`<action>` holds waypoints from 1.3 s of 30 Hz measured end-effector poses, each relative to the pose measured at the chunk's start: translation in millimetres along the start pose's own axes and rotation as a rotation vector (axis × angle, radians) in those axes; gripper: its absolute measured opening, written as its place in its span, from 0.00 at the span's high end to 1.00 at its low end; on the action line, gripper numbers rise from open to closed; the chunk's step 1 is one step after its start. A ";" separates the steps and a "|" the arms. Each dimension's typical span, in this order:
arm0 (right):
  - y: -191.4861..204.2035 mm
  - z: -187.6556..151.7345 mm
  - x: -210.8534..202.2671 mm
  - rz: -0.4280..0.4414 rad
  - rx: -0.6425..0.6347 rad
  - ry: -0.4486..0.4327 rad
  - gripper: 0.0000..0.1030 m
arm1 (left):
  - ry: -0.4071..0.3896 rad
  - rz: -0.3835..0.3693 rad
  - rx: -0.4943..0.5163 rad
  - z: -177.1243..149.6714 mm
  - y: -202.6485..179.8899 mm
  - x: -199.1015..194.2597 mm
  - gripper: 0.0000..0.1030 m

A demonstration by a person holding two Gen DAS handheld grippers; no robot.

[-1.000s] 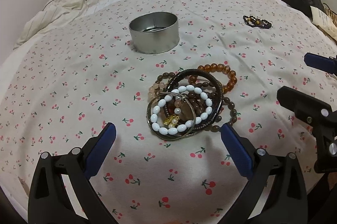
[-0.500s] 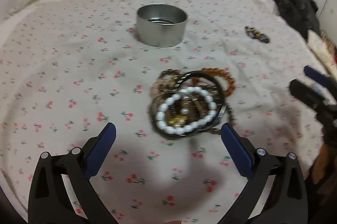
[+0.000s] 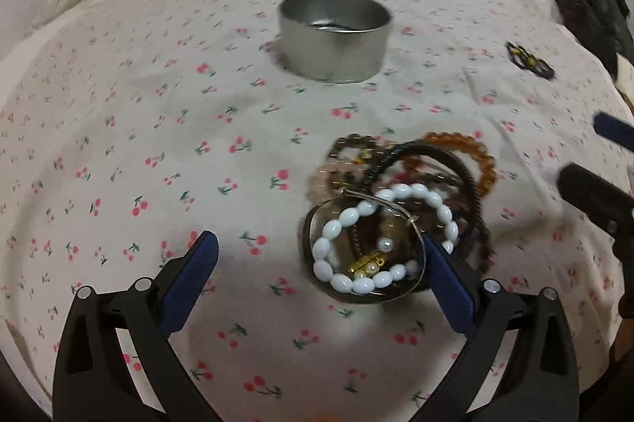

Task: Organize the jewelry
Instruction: 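Hook the silver bangle out of the pile and close the left gripper on it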

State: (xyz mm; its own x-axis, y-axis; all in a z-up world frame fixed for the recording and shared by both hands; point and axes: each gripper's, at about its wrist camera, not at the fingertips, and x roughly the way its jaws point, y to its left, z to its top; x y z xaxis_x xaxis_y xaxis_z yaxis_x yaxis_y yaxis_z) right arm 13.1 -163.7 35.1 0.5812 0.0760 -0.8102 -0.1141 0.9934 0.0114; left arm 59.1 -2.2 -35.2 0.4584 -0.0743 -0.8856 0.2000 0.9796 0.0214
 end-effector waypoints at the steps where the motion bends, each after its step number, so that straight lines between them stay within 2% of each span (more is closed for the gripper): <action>1: -1.5 0.5 -0.1 0.005 0.008 -0.001 0.06 | -0.007 0.017 -0.010 0.7 4.6 -1.7 0.07; 6: -0.1 2.4 8.1 0.081 0.024 0.016 0.06 | -0.005 0.128 -0.035 -5.4 35.3 -7.9 0.07; 10: 18.1 0.6 12.8 0.124 -0.031 0.017 0.06 | 0.011 0.137 -0.097 -10.7 63.0 -8.9 0.07; 15: 54.0 -5.4 9.3 0.193 -0.172 -0.003 0.06 | 0.033 0.039 -0.164 -14.0 82.2 -6.7 0.07; 18: 63.1 -4.4 18.8 0.209 -0.204 0.025 0.06 | 0.012 -0.103 -0.132 -7.6 72.1 -5.8 0.07; 21: 58.4 5.2 30.8 0.261 -0.170 0.060 0.06 | -0.026 -0.116 -0.022 1.0 51.2 -5.4 0.07; 24: 49.1 8.8 35.5 0.263 -0.132 0.068 0.06 | -0.060 -0.123 0.096 7.1 29.4 -4.9 0.08; 26: 44.0 9.0 36.6 0.260 -0.120 0.074 0.06 | -0.037 -0.127 0.107 8.0 25.4 0.0 0.15; 27: 41.6 9.0 35.9 0.249 -0.119 0.070 0.06 | -0.021 -0.151 0.103 7.4 26.5 2.9 0.21; 28: 39.7 8.9 34.3 0.245 -0.118 0.067 0.06 | -0.013 -0.185 0.088 7.3 28.4 5.0 0.22; 31: 35.0 10.8 34.5 0.244 -0.104 0.069 0.06 | -0.016 -0.172 0.098 5.6 33.7 4.9 0.27; 35: 31.4 10.9 33.7 0.243 -0.096 0.068 0.06 | -0.026 -0.022 0.165 -2.3 36.0 4.6 0.31; 38: 31.0 10.9 33.4 0.249 -0.091 0.065 0.06 | -0.020 -0.028 0.154 -7.4 46.7 0.7 0.32; 39: 32.0 11.0 33.3 0.254 -0.091 0.065 0.06 | -0.015 -0.031 0.142 -8.0 51.9 0.4 0.36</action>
State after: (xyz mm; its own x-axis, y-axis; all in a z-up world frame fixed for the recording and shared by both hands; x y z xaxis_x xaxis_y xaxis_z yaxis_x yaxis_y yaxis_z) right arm 37.7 -128.4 14.9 0.4720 0.3128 -0.8242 -0.3230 0.9313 0.1685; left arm 62.7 50.1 -38.1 0.4627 -0.1081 -0.8799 0.3342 0.9406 0.0602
